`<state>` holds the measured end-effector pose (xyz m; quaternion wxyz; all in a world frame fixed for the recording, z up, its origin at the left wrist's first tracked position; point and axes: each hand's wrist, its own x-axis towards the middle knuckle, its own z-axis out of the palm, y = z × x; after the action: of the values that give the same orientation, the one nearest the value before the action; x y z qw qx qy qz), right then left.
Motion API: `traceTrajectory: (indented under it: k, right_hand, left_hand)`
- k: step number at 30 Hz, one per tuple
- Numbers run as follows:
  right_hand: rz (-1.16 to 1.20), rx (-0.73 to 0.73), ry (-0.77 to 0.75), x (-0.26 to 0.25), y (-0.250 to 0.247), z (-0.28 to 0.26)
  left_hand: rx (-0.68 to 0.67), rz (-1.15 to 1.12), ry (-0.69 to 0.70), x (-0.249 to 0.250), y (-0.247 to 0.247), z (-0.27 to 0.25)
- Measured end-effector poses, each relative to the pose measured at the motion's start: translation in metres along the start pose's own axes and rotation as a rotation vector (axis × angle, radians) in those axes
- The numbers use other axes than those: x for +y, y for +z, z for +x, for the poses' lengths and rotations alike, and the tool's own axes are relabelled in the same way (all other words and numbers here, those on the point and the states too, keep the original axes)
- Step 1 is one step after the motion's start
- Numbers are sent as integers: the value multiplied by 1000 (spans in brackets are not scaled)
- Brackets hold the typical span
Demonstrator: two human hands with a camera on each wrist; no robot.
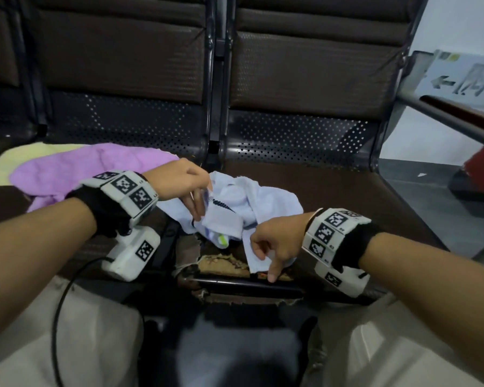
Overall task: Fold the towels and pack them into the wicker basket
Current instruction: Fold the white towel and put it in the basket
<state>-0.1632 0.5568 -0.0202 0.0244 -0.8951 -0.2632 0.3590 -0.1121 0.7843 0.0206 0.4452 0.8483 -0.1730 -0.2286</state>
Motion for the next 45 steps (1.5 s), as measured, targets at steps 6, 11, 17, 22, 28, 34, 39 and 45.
traceTrajectory:
  k: [6, 11, 17, 22, 28, 34, 39, 45]
  right_hand:
    - [-84, 179, -67, -10, 14, -9]
    - [-39, 277, -44, -14, -1, -30]
    - [333, 709, -157, -15, -44, -70]
    - [694, 1142, -487, -20, -76, -80]
    - [674, 1136, -302, -6, -78, -41]
    - [692, 963, -221, 9, -74, -16]
    - [715, 886, -200, 21, -75, -7]
    - [762, 926, -187, 36, -73, 0]
  left_hand:
    - [146, 119, -23, -6, -3, -7]
    - [160, 166, 17, 1, 3, -14]
    - [314, 106, 260, 36, 0, -21]
    - [483, -276, 387, 76, -11, -16]
    - [392, -260, 316, 67, -2, 6]
    - [390, -287, 276, 55, 10, 29]
    - [356, -389, 204, 49, 9, 41]
    - [248, -555, 114, 44, 7, 45]
